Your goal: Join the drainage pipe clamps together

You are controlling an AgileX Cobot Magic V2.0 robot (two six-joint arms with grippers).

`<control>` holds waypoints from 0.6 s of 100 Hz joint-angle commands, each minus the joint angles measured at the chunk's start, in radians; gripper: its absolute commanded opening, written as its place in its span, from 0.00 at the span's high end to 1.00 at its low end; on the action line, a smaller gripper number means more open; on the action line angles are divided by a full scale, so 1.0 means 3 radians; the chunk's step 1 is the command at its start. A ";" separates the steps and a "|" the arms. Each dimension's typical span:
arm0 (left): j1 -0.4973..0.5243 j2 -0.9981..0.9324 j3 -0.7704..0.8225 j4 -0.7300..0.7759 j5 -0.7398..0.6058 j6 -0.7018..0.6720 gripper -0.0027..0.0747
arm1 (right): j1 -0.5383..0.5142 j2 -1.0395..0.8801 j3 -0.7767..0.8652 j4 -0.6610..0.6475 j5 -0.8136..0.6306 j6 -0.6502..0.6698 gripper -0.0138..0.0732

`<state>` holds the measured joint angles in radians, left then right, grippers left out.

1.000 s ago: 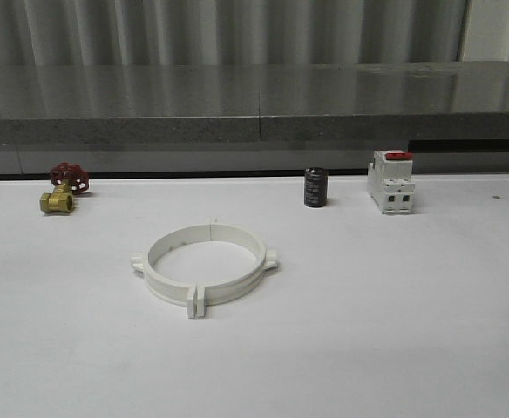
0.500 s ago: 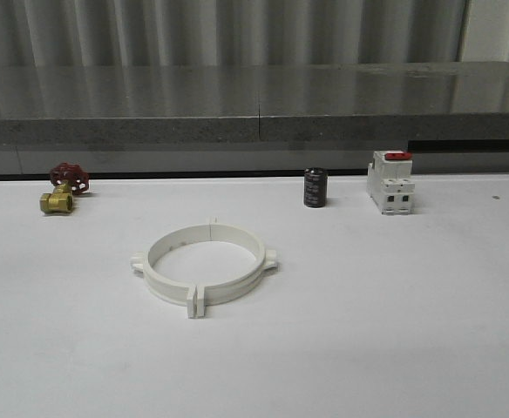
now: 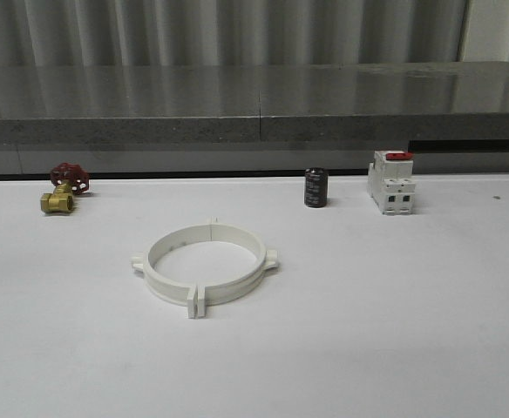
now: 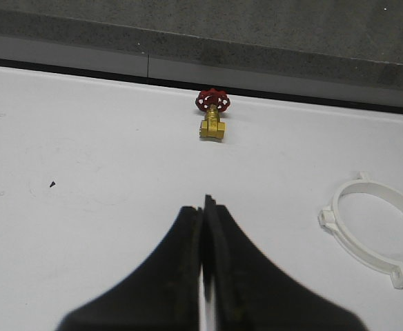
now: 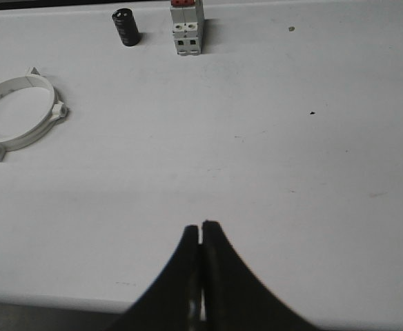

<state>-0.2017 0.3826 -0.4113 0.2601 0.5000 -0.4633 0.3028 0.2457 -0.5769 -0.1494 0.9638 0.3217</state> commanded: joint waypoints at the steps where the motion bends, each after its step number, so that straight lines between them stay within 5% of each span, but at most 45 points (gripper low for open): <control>1: 0.0010 0.0019 -0.0088 0.0020 -0.0240 0.0001 0.99 | -0.0022 0.0035 -0.0080 -0.0055 -0.0202 -0.0047 0.92; 45: 0.0010 0.0019 -0.0088 0.0020 -0.0240 0.0001 0.99 | -0.0031 0.0035 -0.0080 -0.0056 -0.0215 -0.0061 0.92; 60: 0.0010 0.0019 -0.0088 0.0020 -0.0240 0.0001 0.99 | -0.0221 -0.0012 0.0055 0.0011 -0.0587 -0.0336 0.92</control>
<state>-0.2017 0.3826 -0.4113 0.2601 0.5000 -0.4633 0.2716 0.2408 -0.5627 -0.1500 0.9252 0.2842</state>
